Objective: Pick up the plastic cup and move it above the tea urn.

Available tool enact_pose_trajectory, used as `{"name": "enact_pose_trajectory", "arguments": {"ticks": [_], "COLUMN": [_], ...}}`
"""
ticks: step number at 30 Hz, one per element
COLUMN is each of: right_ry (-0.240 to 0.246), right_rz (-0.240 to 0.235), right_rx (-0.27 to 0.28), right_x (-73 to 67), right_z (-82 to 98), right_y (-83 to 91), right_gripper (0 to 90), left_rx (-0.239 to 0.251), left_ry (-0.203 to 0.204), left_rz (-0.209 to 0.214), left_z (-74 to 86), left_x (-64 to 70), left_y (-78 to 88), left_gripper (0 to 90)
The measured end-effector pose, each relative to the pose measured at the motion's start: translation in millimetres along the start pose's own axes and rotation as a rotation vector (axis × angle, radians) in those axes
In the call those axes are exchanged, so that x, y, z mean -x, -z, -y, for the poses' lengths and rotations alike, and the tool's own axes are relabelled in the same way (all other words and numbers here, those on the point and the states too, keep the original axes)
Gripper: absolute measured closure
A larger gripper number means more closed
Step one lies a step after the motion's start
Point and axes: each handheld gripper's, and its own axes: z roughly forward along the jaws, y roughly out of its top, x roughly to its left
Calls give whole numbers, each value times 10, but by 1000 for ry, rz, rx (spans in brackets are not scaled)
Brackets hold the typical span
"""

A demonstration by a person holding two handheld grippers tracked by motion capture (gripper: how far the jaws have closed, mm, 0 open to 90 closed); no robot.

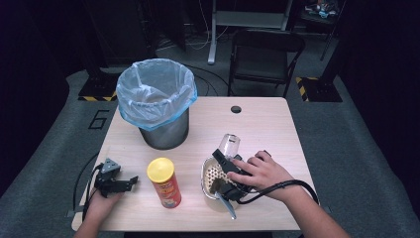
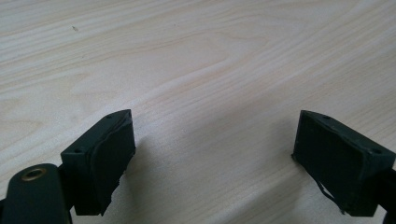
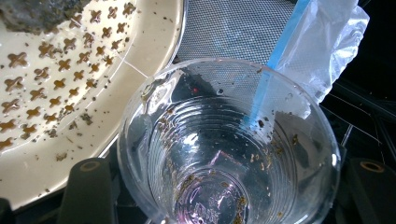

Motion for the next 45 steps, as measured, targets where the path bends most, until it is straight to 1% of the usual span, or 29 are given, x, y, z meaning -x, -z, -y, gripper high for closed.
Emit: {"name": "enact_pose_trajectory", "arguments": {"ticks": [2, 3, 4, 5, 6, 7, 10, 11, 15, 16, 17, 18, 19, 21, 22, 23, 24, 25, 28, 29, 34, 39, 40, 41, 42, 43, 45], "right_ry": [-3, -22, -114, -119, 0, -3, -1, -1, -6, -22, -23, -57, -9, -2, -11, -11, -19, -18, -16, -4, -3, 18, 16, 41, 41, 90, 95], "right_rz": [3, 2, 33, 34, 7, 7, 8, 7, 9, 8, 8, 19, 11, 15, 19, 20, 18, 18, 19, 6, 12, 9, 7, 0, 0, 1, 4], "right_rx": [1, 14, 32, 34, 3, 4, 2, -3, -2, 9, 13, 25, 2, 6, 4, 5, 17, 15, 14, 10, 17, 14, 11, 11, 11, -6, -15], "right_x": [1, -14, -66, -68, 7, 10, 18, 20, 24, 12, 12, -6, 34, 45, 39, 38, 29, 31, 31, 34, 35, 36, 28, 38, 38, 44, 34], "right_z": [-1, -6, -26, -27, -1, 0, 2, 0, 2, -2, -2, -8, 7, 10, 14, 14, 11, 12, 13, 12, 10, 5, 5, 6, 6, -1, -7], "right_y": [3, -7, -22, -21, 10, 12, 20, 27, 34, 27, 26, 19, 45, 48, 52, 53, 47, 50, 53, 54, 50, 48, 48, 40, 40, 39, 38], "right_gripper": [318, 318, 318, 318, 317, 317, 317, 317, 317, 316, 316, 316, 316, 316, 316, 316, 316, 316, 316, 316, 316, 316, 316, 316, 316, 316, 316], "left_rx": [0, 0, -3, 0, -4, 0, -4, 1, 0, -3, 0, 0, 0, 0, -2, -3, -2, 0, 0, 0, -3, -3, -4, 0, 0, -4, 0], "left_ry": [0, 0, 3, 2, 5, 0, 5, -1, 1, 4, -1, -1, 0, 0, 4, 2, 5, -3, 0, -1, 5, 2, 6, 0, 0, 7, -1], "left_rz": [0, 0, 3, 1, 4, 0, 3, 0, 1, 3, 0, 0, 0, 0, 2, 2, 2, -1, 0, 0, 3, 2, 3, 0, 0, 4, 0], "left_z": [0, 0, 1, 0, 1, 0, 1, 0, 0, 1, 0, 0, 0, 0, 1, 1, 1, -1, 0, 0, 1, 1, 1, 0, 0, 2, 0], "left_x": [0, 0, 3, 2, 4, 0, 4, -1, 1, 3, 0, 0, 0, 0, 3, 2, 4, -2, 0, 0, 4, 2, 5, 1, 1, 6, -1], "left_y": [0, 0, 2, 0, 2, 0, 2, 0, 0, 2, 0, 0, 0, 0, 1, 2, 1, 0, 0, 0, 2, 2, 2, 0, 0, 2, 0], "left_gripper": [123, 123, 123, 123, 123, 123, 123, 123, 123, 123, 123, 123, 123, 123, 123, 123, 123, 123, 123, 123, 123, 123, 123, 123, 123, 123, 123]}}
